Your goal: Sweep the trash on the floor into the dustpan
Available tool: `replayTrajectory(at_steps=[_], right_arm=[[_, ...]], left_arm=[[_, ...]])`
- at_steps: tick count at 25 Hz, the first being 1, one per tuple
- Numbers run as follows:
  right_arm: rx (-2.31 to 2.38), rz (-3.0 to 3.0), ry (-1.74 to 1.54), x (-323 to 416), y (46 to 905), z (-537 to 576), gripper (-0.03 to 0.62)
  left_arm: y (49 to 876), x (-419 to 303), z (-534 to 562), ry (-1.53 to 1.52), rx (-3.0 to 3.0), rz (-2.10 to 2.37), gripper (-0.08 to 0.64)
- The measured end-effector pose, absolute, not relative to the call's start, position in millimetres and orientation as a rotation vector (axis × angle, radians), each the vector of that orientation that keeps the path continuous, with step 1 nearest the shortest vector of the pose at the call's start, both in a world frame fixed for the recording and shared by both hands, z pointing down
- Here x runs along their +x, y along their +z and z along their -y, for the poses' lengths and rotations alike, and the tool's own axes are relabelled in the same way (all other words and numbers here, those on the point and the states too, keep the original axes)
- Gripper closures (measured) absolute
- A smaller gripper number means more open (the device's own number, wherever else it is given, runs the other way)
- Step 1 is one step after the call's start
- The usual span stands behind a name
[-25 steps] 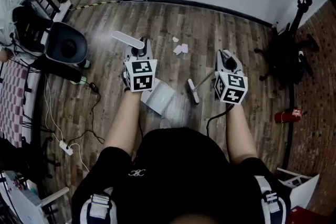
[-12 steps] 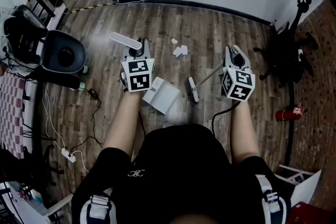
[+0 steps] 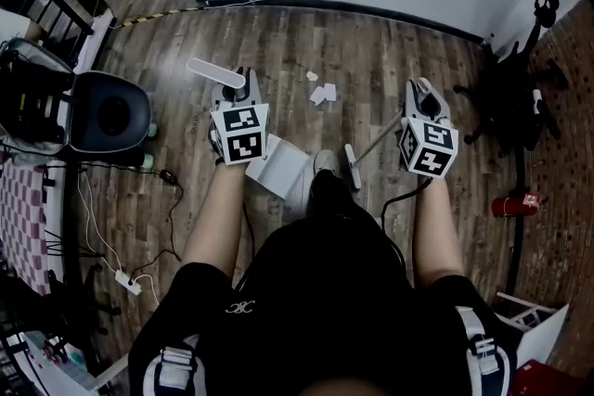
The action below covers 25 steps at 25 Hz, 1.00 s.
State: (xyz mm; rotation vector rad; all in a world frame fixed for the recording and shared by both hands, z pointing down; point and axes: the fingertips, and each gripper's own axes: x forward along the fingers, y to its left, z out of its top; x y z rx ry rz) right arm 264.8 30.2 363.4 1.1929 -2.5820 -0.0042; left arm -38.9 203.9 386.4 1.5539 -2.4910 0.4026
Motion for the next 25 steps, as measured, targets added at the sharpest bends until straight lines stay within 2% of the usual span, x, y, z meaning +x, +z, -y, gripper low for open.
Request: replayTrajectory(at_steps=[8,25], right_arm=[[1.211,2.537,0.025,236,397,42,0.509],[1.103,2.376,0.183,183,504,213,0.511]], left_arm=[[401,-103,-145,0.427,1.469,2.529,0.514],[406,-205,61,0.414,1.339,2.566,0.512]])
